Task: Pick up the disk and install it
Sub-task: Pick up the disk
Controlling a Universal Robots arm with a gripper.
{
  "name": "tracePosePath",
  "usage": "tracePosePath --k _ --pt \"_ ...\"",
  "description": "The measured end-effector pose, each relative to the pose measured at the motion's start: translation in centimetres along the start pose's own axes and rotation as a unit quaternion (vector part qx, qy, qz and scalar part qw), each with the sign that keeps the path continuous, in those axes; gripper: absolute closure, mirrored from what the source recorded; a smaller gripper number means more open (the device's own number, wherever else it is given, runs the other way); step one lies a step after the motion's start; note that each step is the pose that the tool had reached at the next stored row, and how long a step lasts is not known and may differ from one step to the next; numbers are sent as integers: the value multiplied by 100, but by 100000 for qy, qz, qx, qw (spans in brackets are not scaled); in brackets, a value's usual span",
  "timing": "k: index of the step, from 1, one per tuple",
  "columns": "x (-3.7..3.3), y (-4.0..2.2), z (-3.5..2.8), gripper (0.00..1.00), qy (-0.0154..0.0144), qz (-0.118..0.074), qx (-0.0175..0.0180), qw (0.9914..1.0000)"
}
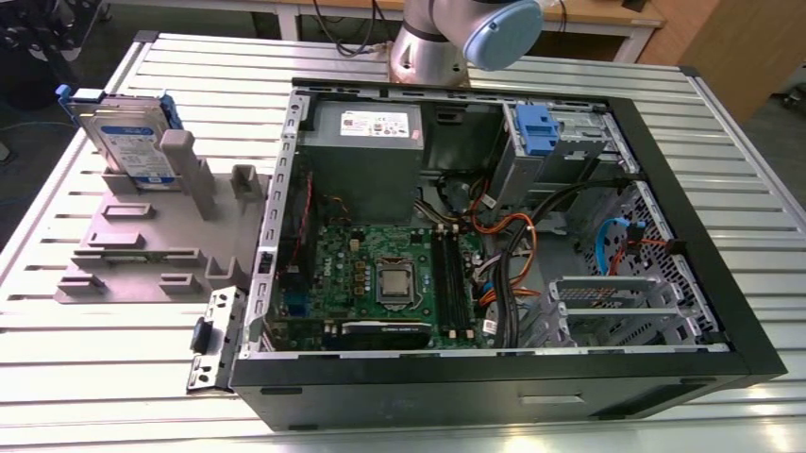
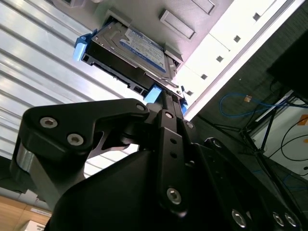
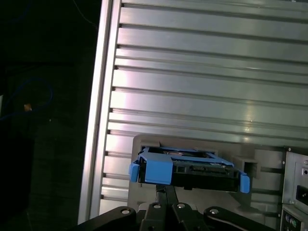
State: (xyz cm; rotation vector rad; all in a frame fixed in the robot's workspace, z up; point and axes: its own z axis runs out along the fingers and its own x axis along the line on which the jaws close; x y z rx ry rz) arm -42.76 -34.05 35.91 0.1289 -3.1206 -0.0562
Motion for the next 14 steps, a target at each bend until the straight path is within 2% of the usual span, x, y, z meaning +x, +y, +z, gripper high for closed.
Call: tracePosePath --k 14 --pt "0 0 0 89 51 -1324 21 99991"
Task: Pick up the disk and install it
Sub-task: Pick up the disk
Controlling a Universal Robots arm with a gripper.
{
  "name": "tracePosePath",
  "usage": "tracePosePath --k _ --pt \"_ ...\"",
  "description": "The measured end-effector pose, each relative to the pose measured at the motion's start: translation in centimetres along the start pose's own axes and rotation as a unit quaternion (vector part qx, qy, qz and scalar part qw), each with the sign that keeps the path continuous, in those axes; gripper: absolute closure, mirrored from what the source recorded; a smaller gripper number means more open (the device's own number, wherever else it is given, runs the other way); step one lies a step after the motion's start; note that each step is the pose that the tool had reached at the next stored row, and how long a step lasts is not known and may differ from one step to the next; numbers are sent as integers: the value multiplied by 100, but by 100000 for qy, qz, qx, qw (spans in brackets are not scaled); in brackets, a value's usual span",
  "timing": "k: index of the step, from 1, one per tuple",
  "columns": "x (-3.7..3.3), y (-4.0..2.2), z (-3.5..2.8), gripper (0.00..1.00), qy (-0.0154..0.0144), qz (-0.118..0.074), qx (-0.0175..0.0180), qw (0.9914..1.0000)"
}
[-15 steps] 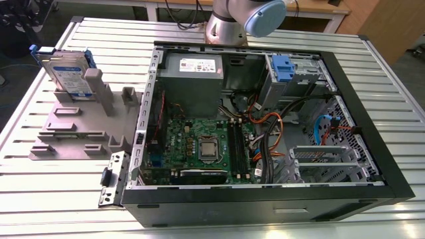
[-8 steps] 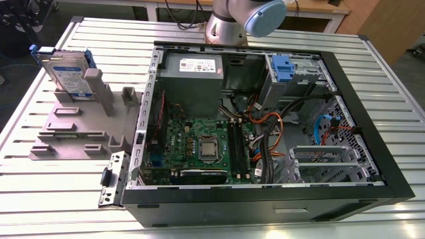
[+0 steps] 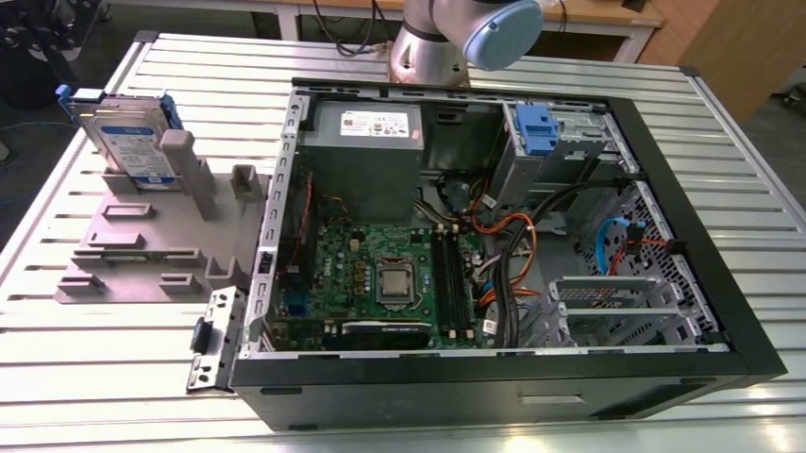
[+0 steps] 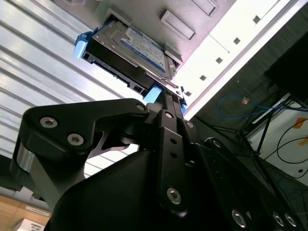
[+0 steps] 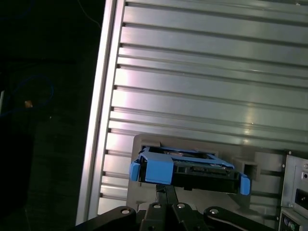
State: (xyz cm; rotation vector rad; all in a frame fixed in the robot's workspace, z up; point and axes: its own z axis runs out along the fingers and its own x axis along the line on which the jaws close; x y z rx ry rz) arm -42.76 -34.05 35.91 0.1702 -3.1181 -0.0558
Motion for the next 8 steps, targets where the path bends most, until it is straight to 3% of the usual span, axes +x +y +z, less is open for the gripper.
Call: tracePosePath --k 8 --pt "0 0 0 89 65 -1776 30 99984"
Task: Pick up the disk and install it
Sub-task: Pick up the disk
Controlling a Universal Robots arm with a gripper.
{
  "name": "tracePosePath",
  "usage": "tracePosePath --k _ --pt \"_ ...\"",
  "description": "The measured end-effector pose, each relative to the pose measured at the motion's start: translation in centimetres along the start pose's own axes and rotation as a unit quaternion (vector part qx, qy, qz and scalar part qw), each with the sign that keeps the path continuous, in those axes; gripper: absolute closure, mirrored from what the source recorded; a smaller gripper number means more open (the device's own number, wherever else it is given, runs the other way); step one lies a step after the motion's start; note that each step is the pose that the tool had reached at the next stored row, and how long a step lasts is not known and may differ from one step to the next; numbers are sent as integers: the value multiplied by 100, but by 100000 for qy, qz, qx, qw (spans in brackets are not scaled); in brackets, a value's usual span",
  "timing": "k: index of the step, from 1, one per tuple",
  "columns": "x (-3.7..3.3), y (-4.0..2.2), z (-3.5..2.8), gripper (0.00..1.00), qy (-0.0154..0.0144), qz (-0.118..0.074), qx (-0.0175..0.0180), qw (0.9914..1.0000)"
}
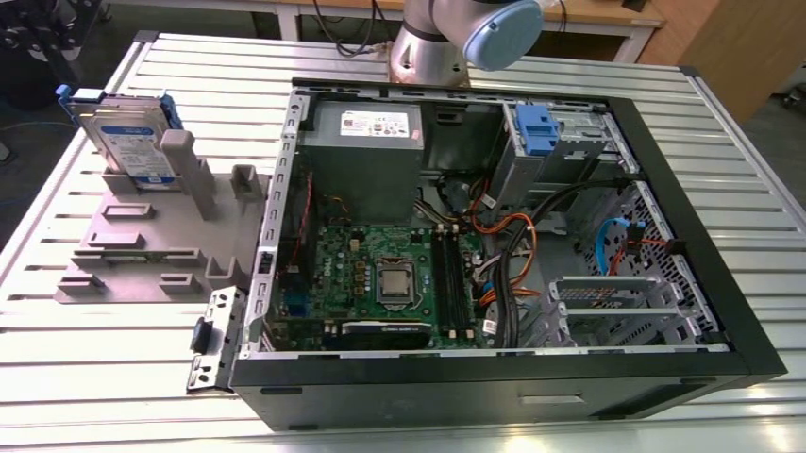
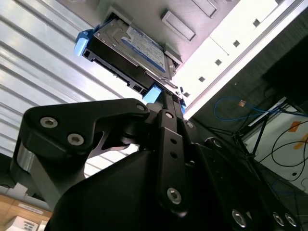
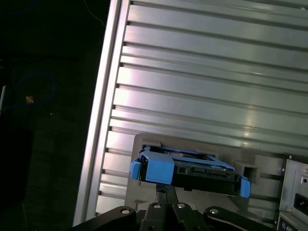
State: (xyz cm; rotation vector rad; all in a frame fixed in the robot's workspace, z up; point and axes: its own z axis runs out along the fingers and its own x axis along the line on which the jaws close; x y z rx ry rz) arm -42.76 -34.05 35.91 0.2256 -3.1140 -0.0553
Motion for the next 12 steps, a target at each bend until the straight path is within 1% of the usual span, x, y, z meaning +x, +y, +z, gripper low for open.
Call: tracePosePath --k 4,12 --pt "0 0 0 89 29 -888 13 99996" --pt "0 0 0 89 38 -1061 17 99994"
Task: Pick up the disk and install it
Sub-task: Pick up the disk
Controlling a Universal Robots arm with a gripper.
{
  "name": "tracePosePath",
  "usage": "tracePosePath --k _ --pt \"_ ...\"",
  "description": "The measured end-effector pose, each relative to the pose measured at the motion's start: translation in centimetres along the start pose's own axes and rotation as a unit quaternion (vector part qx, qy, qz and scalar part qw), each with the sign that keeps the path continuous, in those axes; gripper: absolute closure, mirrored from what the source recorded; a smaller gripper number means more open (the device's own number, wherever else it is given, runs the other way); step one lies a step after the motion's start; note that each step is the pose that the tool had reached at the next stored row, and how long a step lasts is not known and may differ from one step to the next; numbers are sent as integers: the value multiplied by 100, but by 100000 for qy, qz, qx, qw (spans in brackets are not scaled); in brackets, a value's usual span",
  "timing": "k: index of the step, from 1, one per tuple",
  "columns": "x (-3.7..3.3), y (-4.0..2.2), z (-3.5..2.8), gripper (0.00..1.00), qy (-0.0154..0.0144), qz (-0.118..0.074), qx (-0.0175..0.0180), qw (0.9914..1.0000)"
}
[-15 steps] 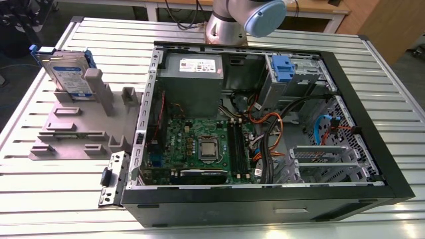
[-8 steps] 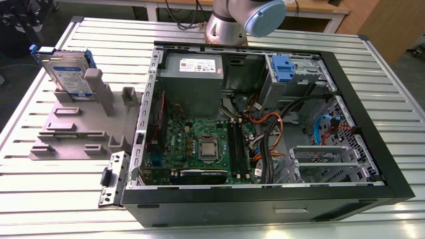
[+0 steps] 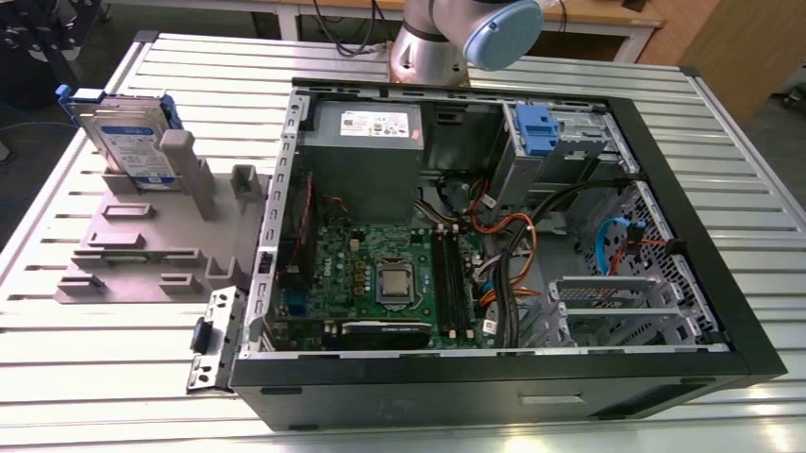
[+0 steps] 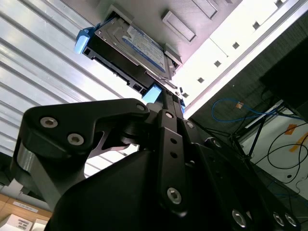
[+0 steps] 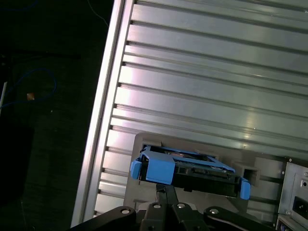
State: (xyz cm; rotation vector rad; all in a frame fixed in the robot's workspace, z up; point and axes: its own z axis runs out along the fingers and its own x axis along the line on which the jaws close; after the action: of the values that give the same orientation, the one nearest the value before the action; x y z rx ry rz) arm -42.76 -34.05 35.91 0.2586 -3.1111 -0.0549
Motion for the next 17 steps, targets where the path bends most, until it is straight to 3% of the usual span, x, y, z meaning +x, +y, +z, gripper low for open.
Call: tracePosePath --k 17 --pt "0 0 0 89 25 -682 11 99998"
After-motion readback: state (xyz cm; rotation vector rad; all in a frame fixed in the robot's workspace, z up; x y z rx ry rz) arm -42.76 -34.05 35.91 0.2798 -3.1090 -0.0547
